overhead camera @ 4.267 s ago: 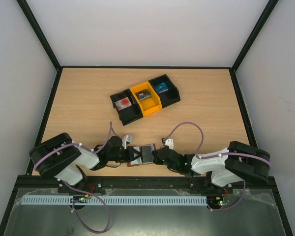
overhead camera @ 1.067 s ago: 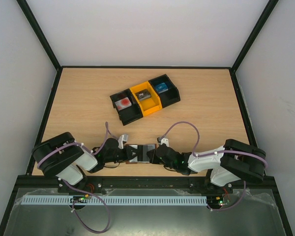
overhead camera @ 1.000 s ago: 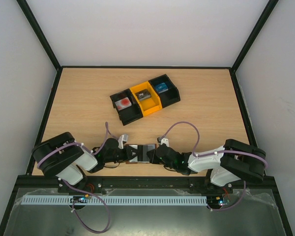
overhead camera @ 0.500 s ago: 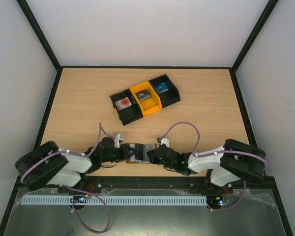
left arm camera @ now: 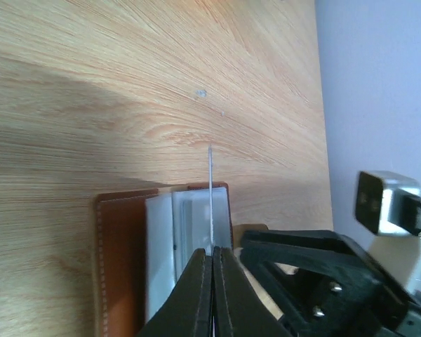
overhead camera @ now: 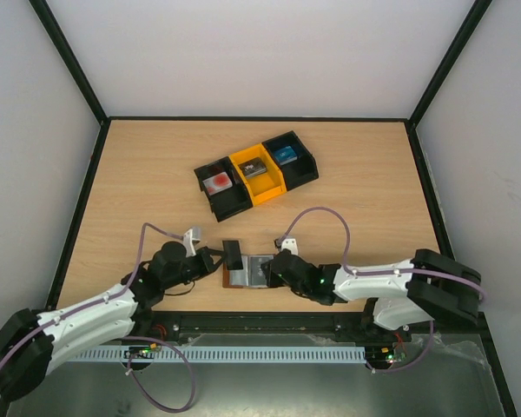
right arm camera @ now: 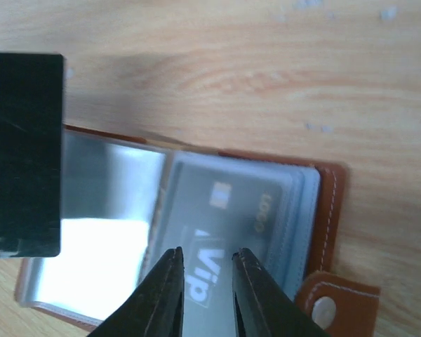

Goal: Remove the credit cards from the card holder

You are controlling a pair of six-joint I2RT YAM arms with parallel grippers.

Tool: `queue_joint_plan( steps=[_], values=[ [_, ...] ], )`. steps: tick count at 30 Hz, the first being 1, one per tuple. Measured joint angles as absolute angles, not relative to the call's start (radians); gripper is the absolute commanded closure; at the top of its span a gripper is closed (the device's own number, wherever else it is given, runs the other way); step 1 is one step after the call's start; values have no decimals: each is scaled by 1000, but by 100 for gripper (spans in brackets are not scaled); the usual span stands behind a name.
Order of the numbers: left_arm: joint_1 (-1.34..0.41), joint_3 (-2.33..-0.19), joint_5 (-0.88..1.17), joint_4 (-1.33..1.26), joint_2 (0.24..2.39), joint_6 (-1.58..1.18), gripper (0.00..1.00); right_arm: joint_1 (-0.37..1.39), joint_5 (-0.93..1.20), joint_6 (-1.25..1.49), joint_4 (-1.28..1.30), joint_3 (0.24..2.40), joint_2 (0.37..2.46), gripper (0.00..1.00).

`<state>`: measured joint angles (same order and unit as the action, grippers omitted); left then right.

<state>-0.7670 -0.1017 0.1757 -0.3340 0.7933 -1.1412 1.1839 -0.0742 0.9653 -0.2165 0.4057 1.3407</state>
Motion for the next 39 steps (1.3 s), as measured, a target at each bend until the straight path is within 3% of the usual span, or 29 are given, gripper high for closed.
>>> queue_joint_plan(
  steps=[6,15,24,39],
  values=[
    [-732,-117,160,-187,684,-1136,97,1222,-141,777,-213,422,1221,73],
    [-661,-225,232,-64,624,-1127,97,1375,-242,261,-487,253,1048,67],
    [-633,-308,349,-12,610,-1198,97,1394,-305,-213,-757,241,1155,56],
    [-627,-300,524,-72,670,-1281,97,1395,-314,-553,-1050,235,1322,55]
  ],
)
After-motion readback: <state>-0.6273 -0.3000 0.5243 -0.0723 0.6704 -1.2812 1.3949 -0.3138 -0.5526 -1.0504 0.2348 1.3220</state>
